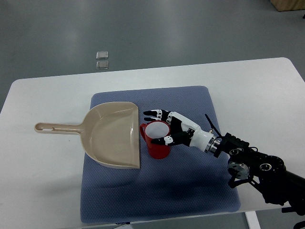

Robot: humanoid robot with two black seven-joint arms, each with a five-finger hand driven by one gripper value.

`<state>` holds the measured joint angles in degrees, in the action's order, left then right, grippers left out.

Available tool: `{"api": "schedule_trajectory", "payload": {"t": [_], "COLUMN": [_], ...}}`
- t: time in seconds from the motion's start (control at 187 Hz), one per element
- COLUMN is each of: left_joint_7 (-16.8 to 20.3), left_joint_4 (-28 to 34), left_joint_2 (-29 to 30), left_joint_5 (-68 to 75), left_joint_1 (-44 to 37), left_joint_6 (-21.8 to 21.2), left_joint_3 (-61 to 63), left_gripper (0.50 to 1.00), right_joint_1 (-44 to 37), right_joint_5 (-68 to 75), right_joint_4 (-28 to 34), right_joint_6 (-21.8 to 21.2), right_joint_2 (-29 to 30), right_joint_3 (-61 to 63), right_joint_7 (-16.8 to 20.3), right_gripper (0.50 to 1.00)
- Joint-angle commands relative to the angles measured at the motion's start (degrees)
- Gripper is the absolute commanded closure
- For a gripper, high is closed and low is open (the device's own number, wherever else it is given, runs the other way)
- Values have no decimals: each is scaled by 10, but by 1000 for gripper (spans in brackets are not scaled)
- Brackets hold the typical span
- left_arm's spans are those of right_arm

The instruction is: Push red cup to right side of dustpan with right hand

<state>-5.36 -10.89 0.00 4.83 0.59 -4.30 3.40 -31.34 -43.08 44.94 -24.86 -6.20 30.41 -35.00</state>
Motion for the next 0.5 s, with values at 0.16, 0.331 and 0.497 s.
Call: {"api": "schedule_trajectory", "payload": {"t": [0.16,0.331,0.497], "left_joint_7": [0,0,0], "left_joint_4": [0,-1,-1], "left_joint_2": [0,0,0], "left_joint_5": [0,0,0], "left_joint_1": [0,0,0], "left_joint_6": [0,0,0], "left_joint_3": [0,1,1], "left_gripper": [500,500,500], "right_joint_1": [0,-15,-53], "right_joint_5": [2,25,121], "right_joint_4": [14,16,-18], "right_joint_6": [-7,-7,0], "right_joint_2": [-21,-43,-64], "right_joint_3": [3,4,18], "right_joint_7": [0,0,0], "right_gripper": [566,568,566]}}
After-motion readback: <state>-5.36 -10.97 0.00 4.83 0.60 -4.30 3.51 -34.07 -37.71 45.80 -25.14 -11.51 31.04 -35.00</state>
